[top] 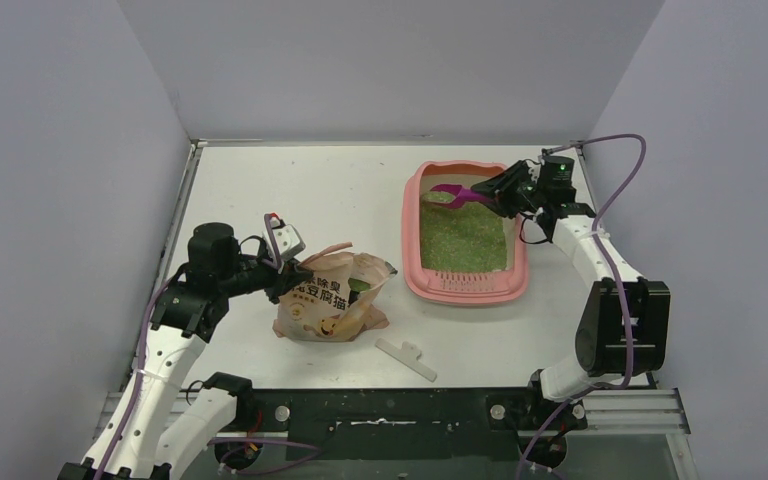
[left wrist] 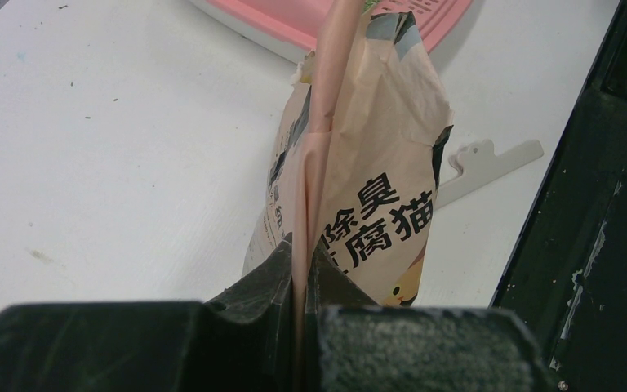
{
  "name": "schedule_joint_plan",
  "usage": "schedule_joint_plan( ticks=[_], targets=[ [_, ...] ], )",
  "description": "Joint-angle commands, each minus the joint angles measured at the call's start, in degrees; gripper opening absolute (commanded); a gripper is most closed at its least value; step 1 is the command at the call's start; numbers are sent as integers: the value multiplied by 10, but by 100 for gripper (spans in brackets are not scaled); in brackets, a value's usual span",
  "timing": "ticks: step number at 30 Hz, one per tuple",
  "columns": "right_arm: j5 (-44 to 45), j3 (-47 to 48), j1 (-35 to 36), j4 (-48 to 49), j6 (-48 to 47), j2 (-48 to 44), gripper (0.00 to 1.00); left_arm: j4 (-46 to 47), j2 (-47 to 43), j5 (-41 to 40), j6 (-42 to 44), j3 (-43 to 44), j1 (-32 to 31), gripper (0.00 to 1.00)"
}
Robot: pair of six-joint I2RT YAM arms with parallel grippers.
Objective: Fill the litter box with clean litter
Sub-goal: Pour the cat litter into the litter box.
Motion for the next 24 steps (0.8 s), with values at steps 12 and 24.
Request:
schedule_joint_plan(
  ticks=[12, 24],
  targets=[
    [-6, -20, -59, -54, -57, -90, 0, 54, -18, 37, -8, 20, -1, 0],
    [-50, -113, -61, -185, -96, -222, 0, 58, -21, 40, -10, 19, -2, 0]
  ],
)
